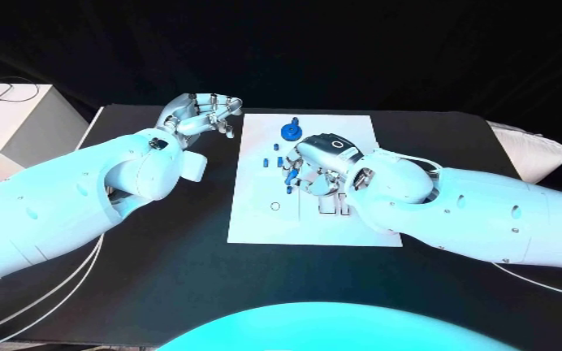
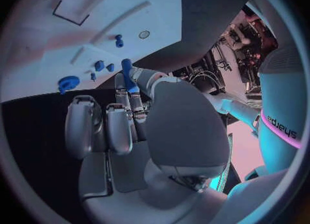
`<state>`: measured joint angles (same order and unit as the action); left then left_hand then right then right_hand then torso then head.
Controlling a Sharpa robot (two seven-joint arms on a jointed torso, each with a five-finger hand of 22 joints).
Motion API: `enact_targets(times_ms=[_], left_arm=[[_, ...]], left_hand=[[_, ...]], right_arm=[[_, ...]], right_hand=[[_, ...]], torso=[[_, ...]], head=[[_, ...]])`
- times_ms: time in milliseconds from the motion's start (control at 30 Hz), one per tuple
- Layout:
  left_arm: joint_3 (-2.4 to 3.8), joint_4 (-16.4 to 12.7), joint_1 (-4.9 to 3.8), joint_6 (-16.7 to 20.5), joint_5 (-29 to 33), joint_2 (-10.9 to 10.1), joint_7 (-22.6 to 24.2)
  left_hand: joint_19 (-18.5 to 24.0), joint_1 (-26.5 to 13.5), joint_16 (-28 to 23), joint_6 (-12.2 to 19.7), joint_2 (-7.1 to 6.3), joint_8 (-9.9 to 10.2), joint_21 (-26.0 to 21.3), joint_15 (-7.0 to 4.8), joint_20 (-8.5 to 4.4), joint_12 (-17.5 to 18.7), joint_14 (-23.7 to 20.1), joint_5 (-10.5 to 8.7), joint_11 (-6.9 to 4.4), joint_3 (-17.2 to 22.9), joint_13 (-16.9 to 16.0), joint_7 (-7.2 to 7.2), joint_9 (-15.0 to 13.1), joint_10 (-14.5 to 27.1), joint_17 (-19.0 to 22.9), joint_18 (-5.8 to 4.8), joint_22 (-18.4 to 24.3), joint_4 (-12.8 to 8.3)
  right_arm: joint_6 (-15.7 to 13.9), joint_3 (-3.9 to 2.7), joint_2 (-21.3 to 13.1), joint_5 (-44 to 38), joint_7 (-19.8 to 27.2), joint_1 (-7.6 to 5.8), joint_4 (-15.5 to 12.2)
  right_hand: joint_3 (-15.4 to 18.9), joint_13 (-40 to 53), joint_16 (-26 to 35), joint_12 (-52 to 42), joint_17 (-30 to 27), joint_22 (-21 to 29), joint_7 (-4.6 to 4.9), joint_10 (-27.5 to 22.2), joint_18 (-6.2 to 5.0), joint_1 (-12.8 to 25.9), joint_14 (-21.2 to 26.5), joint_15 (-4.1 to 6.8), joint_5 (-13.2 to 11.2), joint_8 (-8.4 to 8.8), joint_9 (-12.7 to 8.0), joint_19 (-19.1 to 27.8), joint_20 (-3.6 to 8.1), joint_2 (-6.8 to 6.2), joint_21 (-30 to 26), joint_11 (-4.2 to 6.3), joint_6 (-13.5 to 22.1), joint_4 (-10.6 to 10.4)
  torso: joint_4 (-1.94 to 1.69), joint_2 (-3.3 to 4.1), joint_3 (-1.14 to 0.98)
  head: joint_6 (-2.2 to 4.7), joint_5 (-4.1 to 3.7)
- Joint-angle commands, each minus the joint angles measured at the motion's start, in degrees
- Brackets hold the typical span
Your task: Assemble the parts on the task board
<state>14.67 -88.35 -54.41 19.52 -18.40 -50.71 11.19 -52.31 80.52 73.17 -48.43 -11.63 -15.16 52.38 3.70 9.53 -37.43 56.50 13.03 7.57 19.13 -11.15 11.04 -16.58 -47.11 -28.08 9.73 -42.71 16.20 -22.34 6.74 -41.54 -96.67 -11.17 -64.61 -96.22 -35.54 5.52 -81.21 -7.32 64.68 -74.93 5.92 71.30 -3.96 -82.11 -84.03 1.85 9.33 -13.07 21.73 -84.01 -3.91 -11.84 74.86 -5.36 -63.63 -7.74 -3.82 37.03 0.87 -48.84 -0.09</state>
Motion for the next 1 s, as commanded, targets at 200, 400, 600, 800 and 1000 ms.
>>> enact_targets(times_ms=[200, 400, 600, 800, 1000], left_arm=[[0.05, -0.1, 0.00, -0.4, 0.4, 0.4, 0.2], [0.05, 0.0, 0.00, -0.4, 0.4, 0.4, 0.2], [0.05, 0.0, -0.01, -0.4, 0.4, 0.5, 0.1], [0.05, 0.0, -0.01, -0.4, 0.4, 0.4, 0.1], [0.05, 0.0, -0.01, -0.5, 0.4, 0.4, 0.1]], left_hand=[[-0.4, 0.5, 0.2, 0.0, -0.12, -0.3, 0.3, 0.12, -0.05, -0.4, 0.1, 0.20, -0.01, -0.2, 0.1, -0.08, 0.1, 0.4, -0.1, 0.80, -0.1, 0.0], [-0.4, 0.5, 0.2, 0.0, -0.12, -0.3, 0.3, 0.12, -0.05, -0.4, 0.1, 0.20, -0.01, -0.2, 0.1, -0.08, 0.1, 0.4, -0.1, 0.80, -0.1, 0.0], [-0.4, 0.5, 0.3, 0.0, -0.08, -0.4, 0.3, 0.13, -0.05, -0.5, 0.1, 0.18, -0.01, -0.4, 0.1, -0.09, 0.1, 0.5, -0.1, 0.80, -0.1, 0.1], [-0.4, 0.5, 0.3, 0.0, -0.08, -0.4, 0.3, 0.13, -0.05, -0.5, 0.1, 0.18, -0.01, -0.4, 0.1, -0.09, 0.1, 0.5, -0.1, 0.80, -0.1, 0.1], [-0.4, 0.5, 0.3, 0.0, -0.08, -0.4, 0.3, 0.13, -0.05, -0.5, 0.1, 0.18, -0.01, -0.4, 0.1, -0.09, 0.1, 0.5, -0.1, 0.80, -0.1, 0.1]], right_arm=[[0.6, 0.53, 2.9, -6.5, -2.6, 1.54, 1.1], [1.0, 0.81, 4.4, -7.1, -3.0, 2.45, 1.8], [2.1, 1.12, 5.5, -7.4, -3.7, 2.95, 2.9], [2.7, 1.33, 5.8, -7.5, -4.0, 3.39, 3.3], [2.8, 1.39, 6.0, -7.6, -4.0, 3.72, 3.1]], right_hand=[[-0.4, -0.1, -0.2, 0.3, -0.1, -0.8, 0.30, 3.6, 0.37, 0.0, -1.4, 0.34, 0.2, -0.37, 2.6, -0.8, 0.39, 0.81, -0.1, 3.06, 0.2, 0.4], [-0.4, -0.1, -0.2, 0.3, -0.1, -0.8, 0.30, 3.6, 0.37, 0.0, -1.4, 0.34, 0.2, -0.37, 2.6, -0.8, 0.39, 0.81, -0.1, 3.06, 0.2, 0.4], [-0.6, 0.0, -0.2, 0.4, -0.2, -0.7, 0.35, 3.7, 0.35, 0.1, -1.4, 0.32, 0.2, -0.43, 2.7, -0.7, 0.38, 0.81, -0.2, 3.03, 0.3, 0.6], [-0.7, 0.0, -0.2, 0.4, -0.2, -0.7, 0.39, 3.7, 0.36, 0.2, -1.4, 0.31, 0.2, -0.46, 2.8, -0.7, 0.37, 0.83, -0.1, 3.00, 0.3, 0.8], [-0.8, 0.0, -0.2, 0.5, -0.1, -0.8, 0.40, 3.7, 0.37, 0.2, -1.4, 0.30, 0.2, -0.48, 2.8, -0.8, 0.37, 0.82, -0.1, 3.00, 0.3, 0.8]], torso=[[-0.08, 0.14, 0.09], [-0.03, 0.17, 0.04], [-0.02, 0.13, 0.04], [-0.01, 0.18, -0.02], [-0.02, 0.16, -0.03]], head=[[-0.27, 0.56], [-0.67, 0.87], [-0.96, 0.96], [-1.16, 1.19], [-1.16, 1.15]])
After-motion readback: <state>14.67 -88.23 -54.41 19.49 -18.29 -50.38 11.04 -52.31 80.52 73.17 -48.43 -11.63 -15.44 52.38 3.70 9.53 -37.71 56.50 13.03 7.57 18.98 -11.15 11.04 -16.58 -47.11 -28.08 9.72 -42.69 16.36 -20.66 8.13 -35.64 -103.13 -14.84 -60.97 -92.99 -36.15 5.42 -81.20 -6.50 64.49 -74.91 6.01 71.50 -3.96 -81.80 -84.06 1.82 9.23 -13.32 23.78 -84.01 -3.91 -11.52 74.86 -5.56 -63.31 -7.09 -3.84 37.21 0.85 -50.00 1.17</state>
